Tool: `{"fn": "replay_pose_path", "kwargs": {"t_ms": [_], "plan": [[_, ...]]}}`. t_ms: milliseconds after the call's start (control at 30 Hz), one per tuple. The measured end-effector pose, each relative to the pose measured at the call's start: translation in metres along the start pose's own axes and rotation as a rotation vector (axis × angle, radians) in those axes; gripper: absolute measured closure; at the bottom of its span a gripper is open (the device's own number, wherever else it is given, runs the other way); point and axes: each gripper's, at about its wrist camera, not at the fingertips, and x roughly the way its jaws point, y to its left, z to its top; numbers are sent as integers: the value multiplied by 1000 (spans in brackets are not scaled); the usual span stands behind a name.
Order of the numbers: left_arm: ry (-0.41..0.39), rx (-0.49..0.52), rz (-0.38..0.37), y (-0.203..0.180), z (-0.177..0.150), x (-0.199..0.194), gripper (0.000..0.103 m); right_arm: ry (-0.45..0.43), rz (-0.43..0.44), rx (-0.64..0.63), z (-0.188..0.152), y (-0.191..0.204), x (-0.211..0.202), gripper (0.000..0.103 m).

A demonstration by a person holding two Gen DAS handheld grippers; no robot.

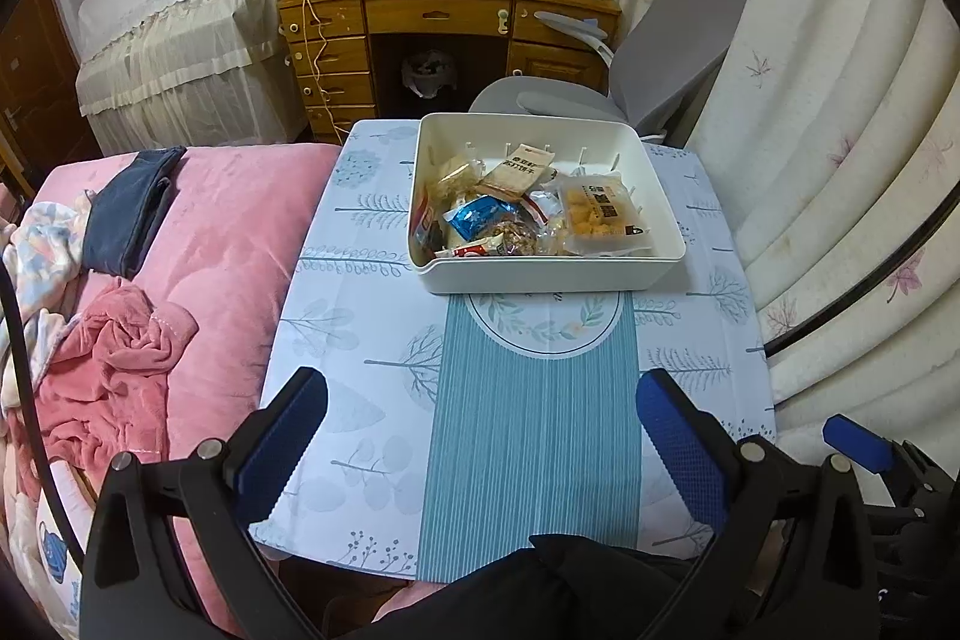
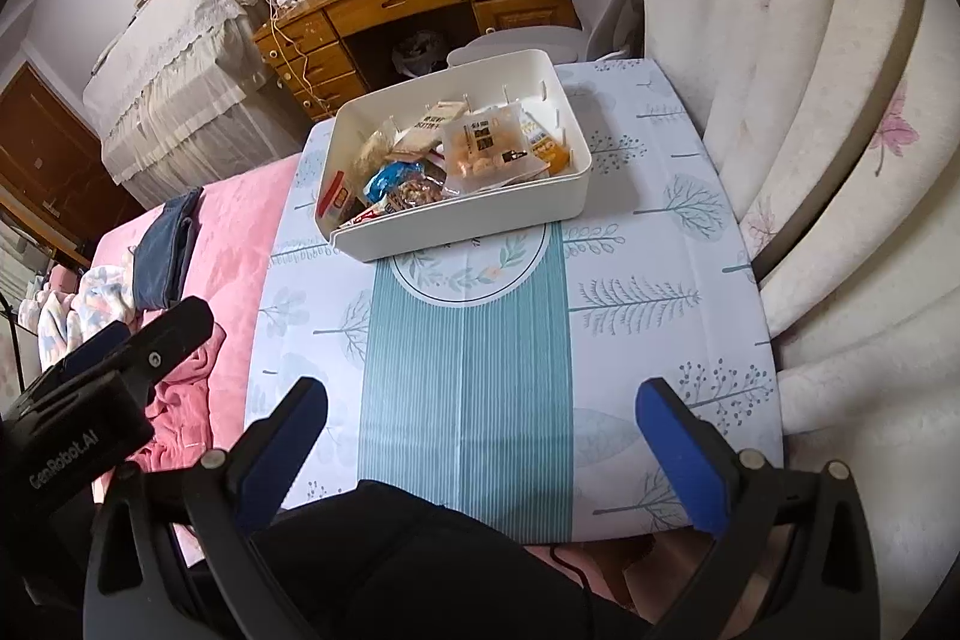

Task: Organize snacks

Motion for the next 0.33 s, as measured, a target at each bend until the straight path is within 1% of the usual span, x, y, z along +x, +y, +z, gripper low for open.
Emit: {"fn": "replay_pose_path", "kwargs": {"t_ms": [133,333], "plan": [[-1,-6,0,0,3,4,1,0,-5,-10,3,3,2,0],[18,-16,-3,-2,5,15,1,23,-8,-4,6,2,8,0]]}}
